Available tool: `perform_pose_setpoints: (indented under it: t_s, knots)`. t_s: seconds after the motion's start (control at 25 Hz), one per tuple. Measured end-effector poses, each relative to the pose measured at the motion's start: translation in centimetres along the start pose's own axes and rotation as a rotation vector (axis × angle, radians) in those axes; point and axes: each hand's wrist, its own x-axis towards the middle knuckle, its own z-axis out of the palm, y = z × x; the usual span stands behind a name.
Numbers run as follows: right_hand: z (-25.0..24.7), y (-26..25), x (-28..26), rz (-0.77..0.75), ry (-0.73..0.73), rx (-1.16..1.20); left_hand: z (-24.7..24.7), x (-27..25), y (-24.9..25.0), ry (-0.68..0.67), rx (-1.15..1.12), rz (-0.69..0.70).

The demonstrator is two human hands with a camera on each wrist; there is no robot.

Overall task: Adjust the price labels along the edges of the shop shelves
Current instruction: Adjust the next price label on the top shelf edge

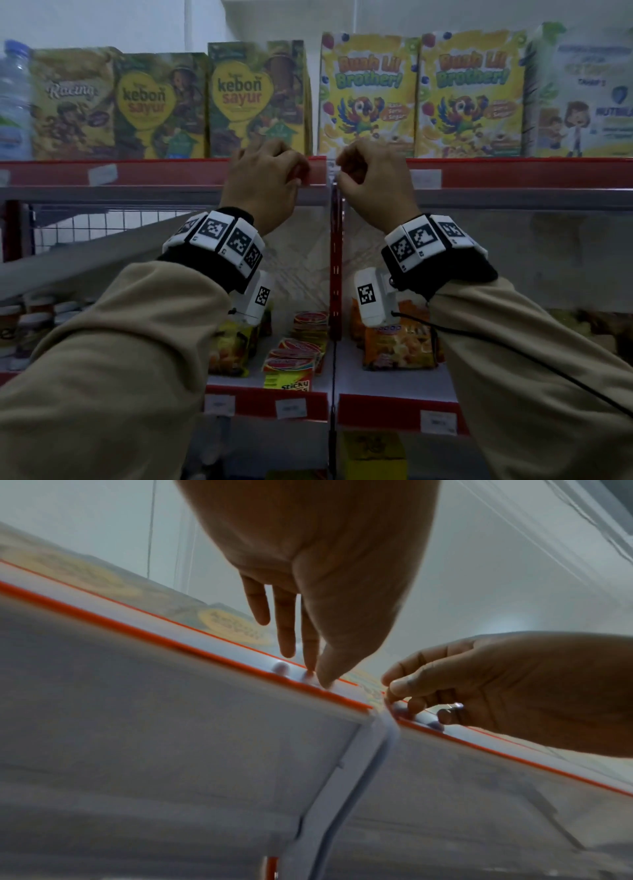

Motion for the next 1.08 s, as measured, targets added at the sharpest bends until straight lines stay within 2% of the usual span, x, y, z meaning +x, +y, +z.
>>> perform_pose_setpoints:
  t_s: [0.2,0.36,0.56,0.8,0.96,1.08]
  knots:
    - [3.2,-2.5,-0.7,0.056,0.04,-0.162,-0.5,-1.0,-3.9,-0.02,-0.012,0.041]
    - [4.4,-4.4,-1.3,0.164,0.152,-0.13,-0.8,-1.6,-5.1,-0.039,-0.012,0.102]
    - [5.1,-5.5,-1.2,0.28,0.18,-0.116,-0.6,-1.7,-5.8,-0.053,-0.041,0.133]
    - [5.1,-6.0,0.1,0.361,0.136,-0.146,-0.5,-1.7,-6.6,-0.035,-0.046,0.135]
    - [5.4,-6.5,0.7,0.369,0.021,-0.429,-0.8,-1.3,-9.2,0.0,-0.064,0.049]
    - [6.1,-7.1,1.1,0.314,-0.02,-0.578,-1.1,-1.7,-10.8,0.007,-0.075,0.051]
